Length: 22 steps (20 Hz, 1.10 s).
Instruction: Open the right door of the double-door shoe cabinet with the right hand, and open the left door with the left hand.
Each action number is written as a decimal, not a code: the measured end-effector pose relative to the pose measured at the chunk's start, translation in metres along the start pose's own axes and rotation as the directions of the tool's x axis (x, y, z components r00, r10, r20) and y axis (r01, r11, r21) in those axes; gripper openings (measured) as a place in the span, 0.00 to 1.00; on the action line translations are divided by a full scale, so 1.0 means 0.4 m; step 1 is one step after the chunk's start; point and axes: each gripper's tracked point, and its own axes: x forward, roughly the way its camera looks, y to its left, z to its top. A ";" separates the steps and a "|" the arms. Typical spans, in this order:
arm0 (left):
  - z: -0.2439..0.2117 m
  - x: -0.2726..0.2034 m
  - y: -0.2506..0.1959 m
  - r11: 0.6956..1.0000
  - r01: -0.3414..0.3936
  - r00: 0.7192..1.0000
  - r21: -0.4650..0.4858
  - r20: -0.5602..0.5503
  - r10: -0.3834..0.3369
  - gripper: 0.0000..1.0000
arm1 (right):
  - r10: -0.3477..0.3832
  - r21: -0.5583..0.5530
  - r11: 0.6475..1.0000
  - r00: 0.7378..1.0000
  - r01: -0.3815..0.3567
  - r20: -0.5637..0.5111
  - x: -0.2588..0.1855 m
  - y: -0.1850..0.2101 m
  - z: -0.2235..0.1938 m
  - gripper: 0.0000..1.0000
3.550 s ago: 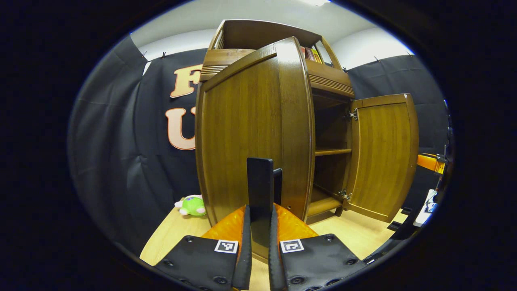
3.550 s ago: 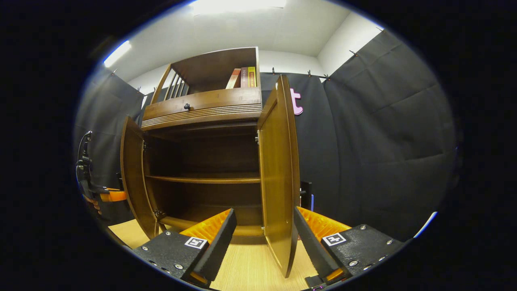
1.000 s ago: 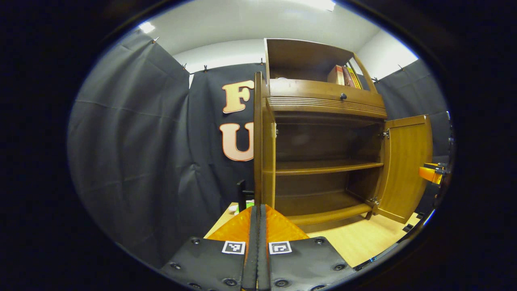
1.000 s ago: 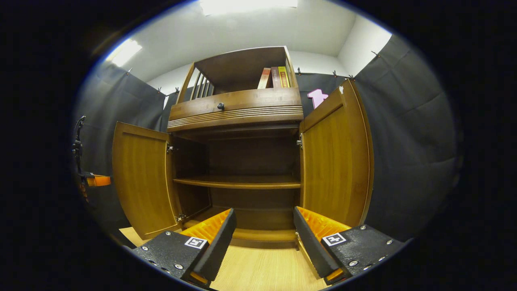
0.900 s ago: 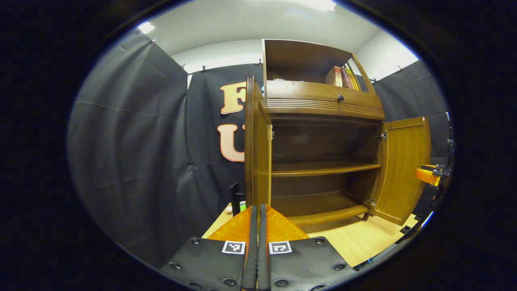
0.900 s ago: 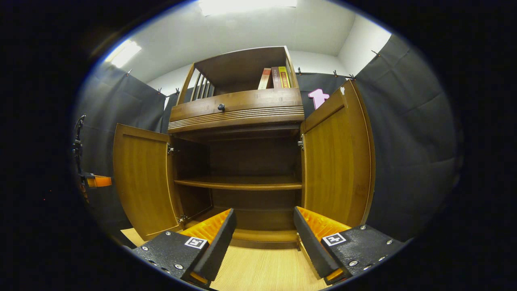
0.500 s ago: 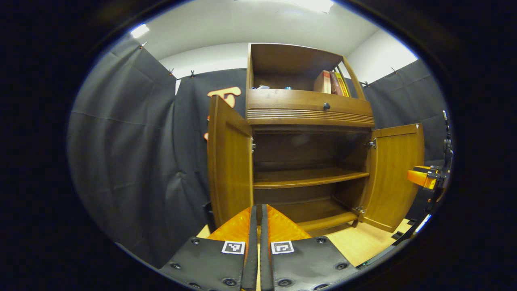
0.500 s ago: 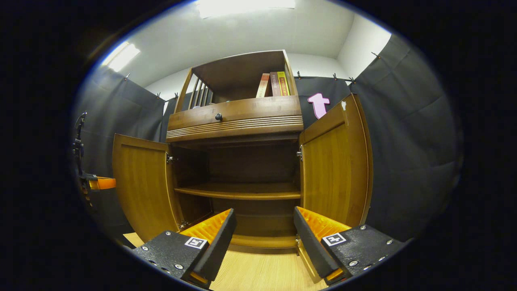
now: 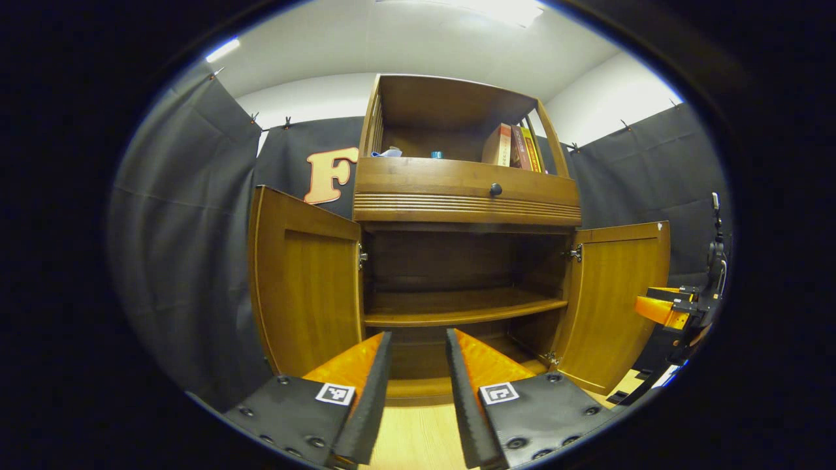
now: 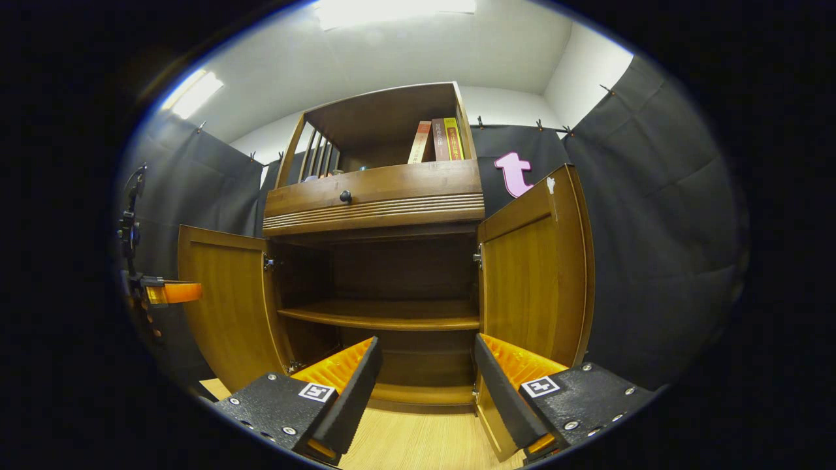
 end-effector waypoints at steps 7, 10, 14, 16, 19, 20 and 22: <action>-0.020 0.060 -0.020 1.000 0.000 1.000 -0.003 -0.031 0.000 0.70 | -0.014 -0.006 1.000 1.000 0.014 0.006 0.013 -0.026 0.012 0.99; -0.022 0.074 -0.031 1.000 0.003 0.999 0.002 -0.033 -0.003 0.78 | -0.014 -0.004 1.000 1.000 0.014 0.006 0.019 -0.030 0.013 0.77; -0.012 0.085 -0.049 1.000 0.019 1.000 0.008 -0.021 -0.019 0.86 | -0.008 -0.007 1.000 1.000 0.008 0.009 0.025 -0.030 0.015 0.99; -0.005 0.084 -0.055 1.000 0.022 1.000 0.019 -0.011 -0.022 0.92 | -0.008 -0.009 1.000 1.000 0.008 0.012 0.028 -0.032 0.018 0.88; -0.001 0.084 -0.059 0.999 0.020 1.000 0.032 -0.004 -0.020 0.97 | -0.014 -0.004 1.000 1.000 0.014 0.017 0.031 -0.042 0.020 0.77; -0.002 0.086 -0.062 0.999 0.021 1.000 0.033 -0.003 -0.021 0.97 | -0.016 -0.004 1.000 1.000 0.016 0.016 0.031 -0.044 0.020 0.77; -0.002 0.089 -0.065 0.999 0.023 1.000 0.032 -0.004 -0.023 0.96 | -0.020 -0.001 1.000 1.000 0.021 0.013 0.032 -0.052 0.014 0.77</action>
